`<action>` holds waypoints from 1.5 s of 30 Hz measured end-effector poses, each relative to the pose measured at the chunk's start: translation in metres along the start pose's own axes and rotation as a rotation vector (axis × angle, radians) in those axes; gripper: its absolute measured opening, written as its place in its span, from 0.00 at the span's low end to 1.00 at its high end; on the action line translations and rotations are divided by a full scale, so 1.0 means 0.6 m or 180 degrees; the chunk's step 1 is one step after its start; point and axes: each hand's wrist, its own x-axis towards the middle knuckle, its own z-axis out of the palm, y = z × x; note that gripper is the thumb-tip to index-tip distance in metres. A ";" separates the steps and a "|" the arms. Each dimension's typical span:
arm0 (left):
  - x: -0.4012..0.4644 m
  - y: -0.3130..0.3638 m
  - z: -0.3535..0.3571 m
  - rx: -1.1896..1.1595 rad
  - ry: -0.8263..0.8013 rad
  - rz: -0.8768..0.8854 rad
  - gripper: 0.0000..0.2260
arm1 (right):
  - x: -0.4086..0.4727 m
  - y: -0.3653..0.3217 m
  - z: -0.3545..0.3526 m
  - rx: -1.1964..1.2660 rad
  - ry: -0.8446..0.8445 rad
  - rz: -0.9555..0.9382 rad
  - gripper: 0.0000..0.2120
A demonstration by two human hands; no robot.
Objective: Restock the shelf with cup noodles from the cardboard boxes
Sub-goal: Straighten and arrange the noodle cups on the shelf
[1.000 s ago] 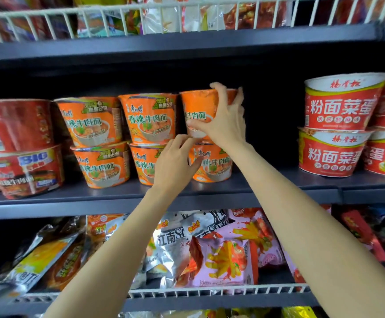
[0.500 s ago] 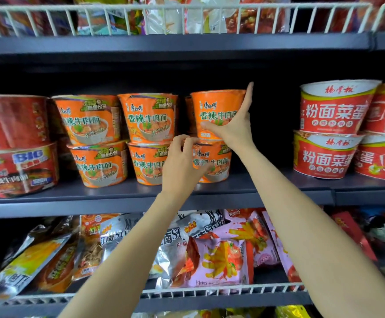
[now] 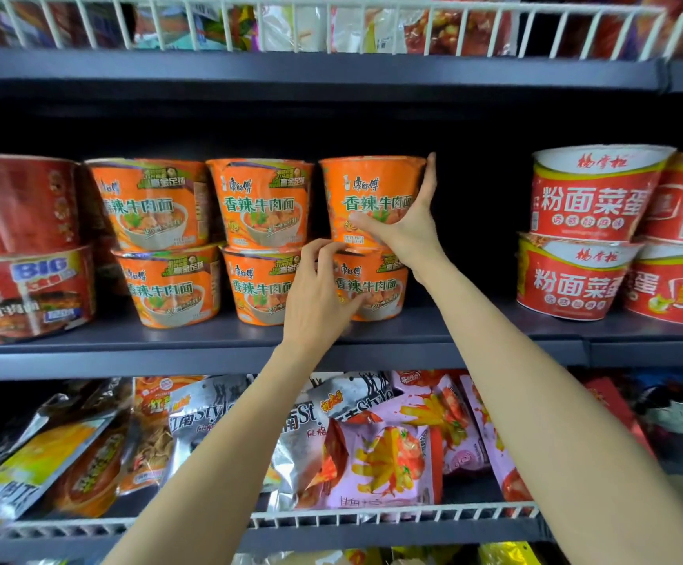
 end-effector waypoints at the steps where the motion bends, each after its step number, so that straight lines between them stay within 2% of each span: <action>1: 0.000 -0.003 -0.001 -0.0031 -0.0003 0.0011 0.32 | -0.001 -0.001 0.003 -0.0025 0.0059 -0.0029 0.58; 11: -0.012 -0.002 0.001 0.0144 0.0002 0.0040 0.32 | -0.014 0.009 0.007 -0.0151 0.0170 -0.0056 0.57; 16: -0.029 0.012 -0.001 0.0385 0.0050 -0.0056 0.30 | -0.046 0.039 -0.023 -0.0129 0.0064 -0.0122 0.52; 20: -0.065 0.015 -0.014 0.0432 -0.0218 -0.0215 0.30 | -0.084 0.073 -0.053 -0.0409 -0.0253 -0.0073 0.43; 23: -0.096 0.018 -0.031 0.0573 -0.0551 -0.0415 0.30 | -0.106 0.091 -0.049 -0.0471 -0.0419 -0.0127 0.41; 30: -0.078 0.023 -0.057 0.1208 -0.1081 0.0070 0.29 | -0.116 0.099 -0.031 -0.0634 -0.0259 -0.0345 0.41; 37: -0.067 -0.004 -0.044 0.1459 -0.0809 0.0857 0.31 | -0.122 0.101 -0.029 -0.0809 -0.0249 -0.0352 0.42; 41: -0.061 -0.008 -0.041 0.1260 -0.0814 0.0713 0.26 | -0.123 0.098 -0.031 -0.0988 -0.0241 -0.0250 0.43; 45: -0.027 0.003 -0.050 0.1420 -0.1360 0.0607 0.22 | -0.132 0.084 -0.030 -0.0997 -0.0088 -0.0193 0.37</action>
